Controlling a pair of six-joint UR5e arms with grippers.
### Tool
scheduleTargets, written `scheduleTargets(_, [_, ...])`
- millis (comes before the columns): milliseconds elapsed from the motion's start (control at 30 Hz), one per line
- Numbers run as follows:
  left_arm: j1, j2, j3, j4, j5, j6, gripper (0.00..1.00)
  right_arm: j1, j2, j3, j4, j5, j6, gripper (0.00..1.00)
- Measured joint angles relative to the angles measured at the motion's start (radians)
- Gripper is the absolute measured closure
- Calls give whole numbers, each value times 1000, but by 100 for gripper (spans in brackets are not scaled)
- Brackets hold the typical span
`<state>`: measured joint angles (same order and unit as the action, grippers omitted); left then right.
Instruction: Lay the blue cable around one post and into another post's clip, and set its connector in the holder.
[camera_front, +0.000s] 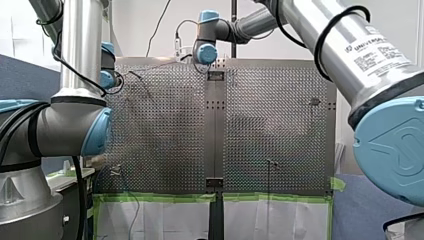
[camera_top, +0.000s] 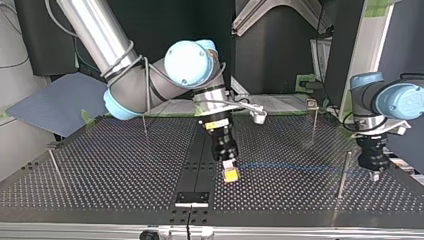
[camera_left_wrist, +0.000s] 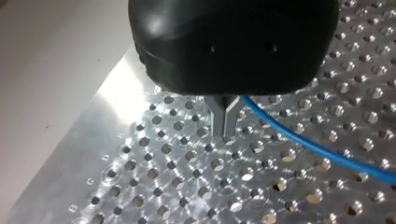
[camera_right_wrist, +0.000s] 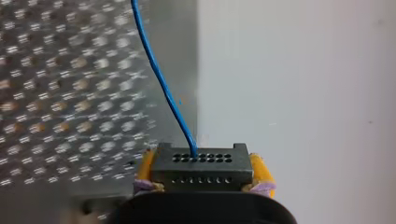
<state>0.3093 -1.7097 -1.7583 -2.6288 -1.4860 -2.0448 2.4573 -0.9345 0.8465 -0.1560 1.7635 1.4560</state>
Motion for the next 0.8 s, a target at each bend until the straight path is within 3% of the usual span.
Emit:
scheduleTargets(200, [-14, -20, -5, 6, 10, 0, 100, -11, 27, 14, 42, 36, 5, 100])
scheduleTargets(467, [-27, -56, -5, 3, 55, 13, 100, -30, 32, 64, 42, 51, 21, 100])
scheduleTargets(500, [-29, -57, -5, 3, 58, 14, 91, -31, 33, 67, 43, 51, 21, 100])
scheduleTargets(533, [-31, -57, -5, 3, 61, 15, 91, -33, 33, 71, 43, 51, 21, 100])
scheduleTargets(567, [-33, -57, -5, 3, 62, 15, 76, -35, 33, 77, 43, 51, 20, 100])
scheduleTargets(600, [-34, -58, -5, 3, 63, 15, 55, -36, 33, 82, 42, 52, 20, 100])
scheduleTargets(633, [-35, -58, -5, 2, 62, 16, 55, -37, 33, 88, 41, 52, 21, 100])
scheduleTargets(700, [-36, -58, -5, -2, 58, 16, 24, -39, 33, 102, 36, 53, 20, 100])
scheduleTargets(733, [-37, -58, -5, -7, 53, 17, 24, -40, 33, 109, 33, 53, 20, 100])
scheduleTargets(767, [-38, -58, -5, -11, 48, 17, 7, -40, 33, 118, 29, 54, 19, 100])
scheduleTargets(800, [-39, -58, -5, -14, 44, 17, 0, -41, 33, 125, 26, 54, 19, 100])
